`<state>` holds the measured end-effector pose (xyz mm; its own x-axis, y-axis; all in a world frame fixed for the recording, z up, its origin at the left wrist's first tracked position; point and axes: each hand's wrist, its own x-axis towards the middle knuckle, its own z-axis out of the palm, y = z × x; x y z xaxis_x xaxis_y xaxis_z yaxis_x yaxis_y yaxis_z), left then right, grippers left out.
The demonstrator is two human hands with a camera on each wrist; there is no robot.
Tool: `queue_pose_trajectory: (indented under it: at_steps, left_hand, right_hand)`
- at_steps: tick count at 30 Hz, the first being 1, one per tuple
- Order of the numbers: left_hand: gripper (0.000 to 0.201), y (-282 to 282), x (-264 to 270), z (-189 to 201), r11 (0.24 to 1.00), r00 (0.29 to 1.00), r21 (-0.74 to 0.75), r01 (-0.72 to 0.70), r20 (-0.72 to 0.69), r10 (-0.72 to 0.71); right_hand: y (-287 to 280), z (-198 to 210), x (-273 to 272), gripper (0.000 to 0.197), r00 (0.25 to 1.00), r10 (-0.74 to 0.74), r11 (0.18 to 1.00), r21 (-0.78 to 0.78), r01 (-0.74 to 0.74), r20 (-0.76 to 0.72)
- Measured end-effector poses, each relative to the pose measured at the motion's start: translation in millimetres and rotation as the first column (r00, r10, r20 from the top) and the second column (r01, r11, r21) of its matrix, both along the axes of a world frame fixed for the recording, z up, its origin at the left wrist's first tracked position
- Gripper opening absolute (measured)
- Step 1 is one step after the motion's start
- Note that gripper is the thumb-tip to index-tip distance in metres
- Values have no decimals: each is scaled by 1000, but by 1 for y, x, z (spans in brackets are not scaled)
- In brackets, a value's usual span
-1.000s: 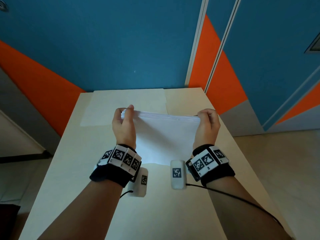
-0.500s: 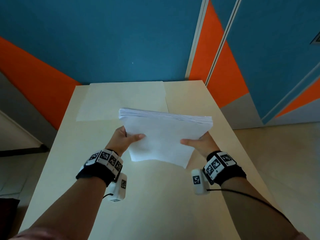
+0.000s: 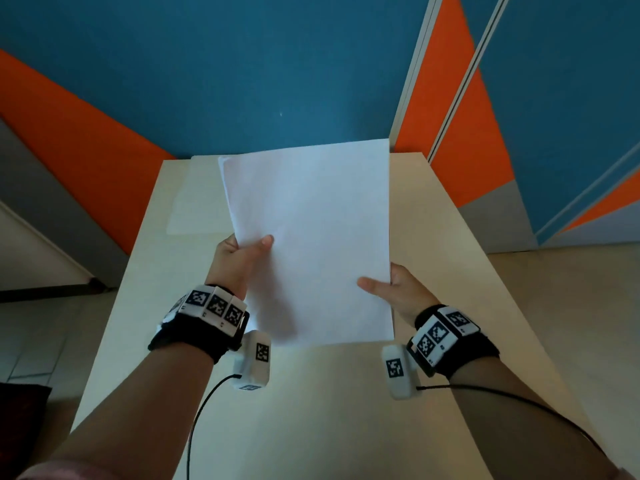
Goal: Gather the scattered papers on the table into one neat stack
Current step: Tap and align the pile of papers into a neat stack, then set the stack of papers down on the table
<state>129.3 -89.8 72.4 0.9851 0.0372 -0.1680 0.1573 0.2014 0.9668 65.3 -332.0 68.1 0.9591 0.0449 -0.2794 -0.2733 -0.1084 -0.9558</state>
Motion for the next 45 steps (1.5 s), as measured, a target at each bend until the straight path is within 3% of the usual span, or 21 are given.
queue_pose_trajectory:
  at_steps: [2, 8, 12, 18, 22, 25, 28, 31, 33, 35, 36, 38, 40, 45]
  left_hand:
    - [14, 3, 1, -1, 1000, 1000, 1, 17, -3, -17]
    - [51, 0, -14, -18, 974, 976, 73, 215, -52, -211]
    - [32, -13, -10, -20, 988, 997, 143, 58, -63, -49]
    - [21, -28, 27, -17, 981, 991, 158, -109, -58, 119]
    - [22, -41, 53, -29, 976, 980, 170, -136, -122, 158]
    - [26, -46, 78, -31, 968, 963, 222, -116, -212, 164]
    - [42, -27, 109, -43, 953, 914, 260, -154, -328, 237]
    - [50, 4, 134, -61, 855, 820, 496, -153, -419, 390]
    - [57, 24, 147, -70, 703, 765, 709, -66, -416, 491]
    - [67, 35, 154, -71, 580, 726, 814, -29, -382, 572]
    - [72, 38, 159, -72, 536, 713, 844, -19, -364, 599]
    - [83, 45, 168, -73, 473, 680, 881, -9, -341, 649]
    - [96, 51, 178, -79, 458, 665, 889, 23, -355, 657]
    - [124, 68, 203, -99, 407, 655, 905, 125, -383, 651]
  right_hand:
    - [5, -3, -1, 23, 997, -81, 997, 18, 81, 6]
    - [0, 6, 16, 16, 979, -203, 978, 56, 201, 30]
    - [-1, 3, 35, 18, 988, -157, 986, 60, 156, 4]
    - [-17, -1, 70, 30, 994, 41, 986, 163, -24, -99]
    - [-31, -7, 104, 19, 998, 17, 995, 98, -11, -55]
    - [-45, -6, 124, 47, 999, 36, 997, 67, -35, -5]
    - [-58, -8, 140, 50, 999, 38, 998, 41, -38, 18]
    - [-68, -13, 148, 13, 999, 14, 999, 52, -16, 36]
    - [-76, -20, 152, 19, 999, 2, 998, 67, -4, 36]
    - [-79, -25, 153, 15, 999, 12, 998, 58, -14, 44]
    - [-83, -29, 154, 21, 999, 23, 997, 75, -27, 43]
    - [-90, -38, 159, 56, 999, 31, 994, 101, -34, 36]
    - [-93, -47, 164, 78, 999, 25, 993, 116, -31, 45]
    - [-93, -58, 178, 93, 999, -16, 986, 164, 11, 30]
